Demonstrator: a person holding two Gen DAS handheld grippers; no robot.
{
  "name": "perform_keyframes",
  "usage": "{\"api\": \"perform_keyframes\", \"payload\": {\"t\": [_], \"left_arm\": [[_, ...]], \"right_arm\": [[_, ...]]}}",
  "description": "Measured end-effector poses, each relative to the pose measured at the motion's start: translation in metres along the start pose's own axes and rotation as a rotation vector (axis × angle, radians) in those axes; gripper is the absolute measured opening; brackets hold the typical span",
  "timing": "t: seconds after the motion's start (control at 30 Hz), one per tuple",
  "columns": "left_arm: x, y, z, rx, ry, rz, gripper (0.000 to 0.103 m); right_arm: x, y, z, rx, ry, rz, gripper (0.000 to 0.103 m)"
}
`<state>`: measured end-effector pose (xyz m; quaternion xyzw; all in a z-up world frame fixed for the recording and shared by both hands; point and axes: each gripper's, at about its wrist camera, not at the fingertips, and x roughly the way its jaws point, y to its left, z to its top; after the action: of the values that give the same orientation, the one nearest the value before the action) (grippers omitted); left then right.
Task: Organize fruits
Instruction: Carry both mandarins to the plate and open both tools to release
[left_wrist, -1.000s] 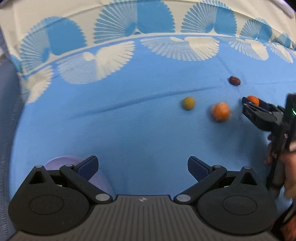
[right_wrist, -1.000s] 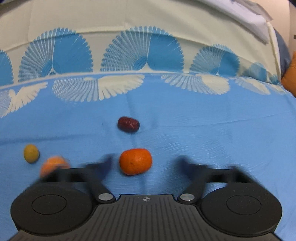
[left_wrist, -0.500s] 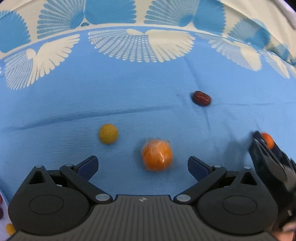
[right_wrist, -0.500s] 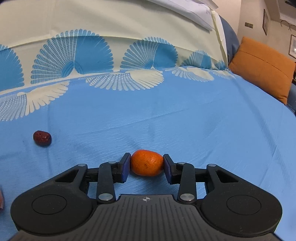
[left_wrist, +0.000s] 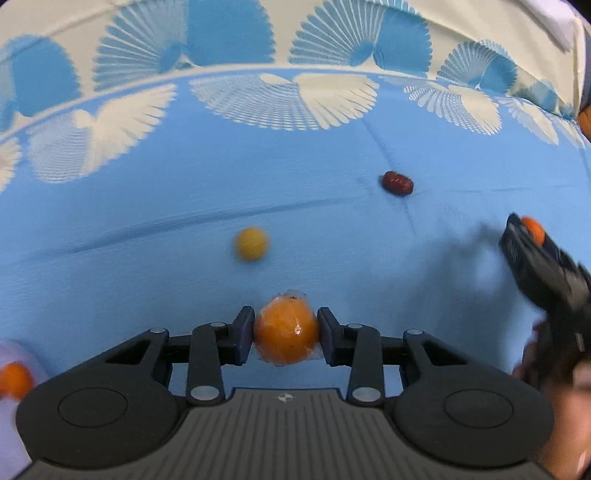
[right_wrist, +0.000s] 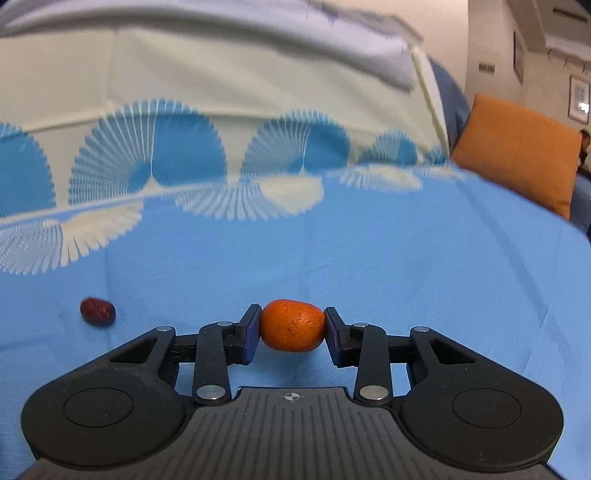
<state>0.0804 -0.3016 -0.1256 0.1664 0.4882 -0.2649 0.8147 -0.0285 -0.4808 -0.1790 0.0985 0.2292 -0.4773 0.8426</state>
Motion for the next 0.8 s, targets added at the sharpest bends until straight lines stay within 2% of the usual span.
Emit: {"api": "perform_keyframes", "payload": {"t": [0.17,0.27,0.43,0.57,0.67,0.8], "left_arm": [[-0.068,0.062,-0.042,-0.023,-0.010,0.063,0.041],[-0.110,0.101,-0.068,-0.038,-0.024,0.128,0.041],[-0.169,0.155,-0.113,-0.107,-0.039,0.202,0.041],[-0.209,0.181,-0.150,-0.161,-0.056,0.238,0.041],[-0.234,0.193,-0.176,-0.187,-0.073,0.237,0.041],[-0.257,0.202,-0.210,-0.194,-0.104,0.239,0.041]], "right_arm": [[-0.022,-0.008,0.006,0.011,0.014,-0.053,0.038],[-0.064,-0.014,0.021,0.055,-0.018,-0.022,0.038],[-0.177,-0.012,0.027,-0.003,-0.073,0.178,0.038],[-0.259,-0.004,0.020,-0.046,-0.029,0.396,0.038],[-0.307,0.003,0.011,-0.074,0.024,0.538,0.038],[-0.360,0.010,-0.005,-0.130,0.076,0.670,0.038]]}}
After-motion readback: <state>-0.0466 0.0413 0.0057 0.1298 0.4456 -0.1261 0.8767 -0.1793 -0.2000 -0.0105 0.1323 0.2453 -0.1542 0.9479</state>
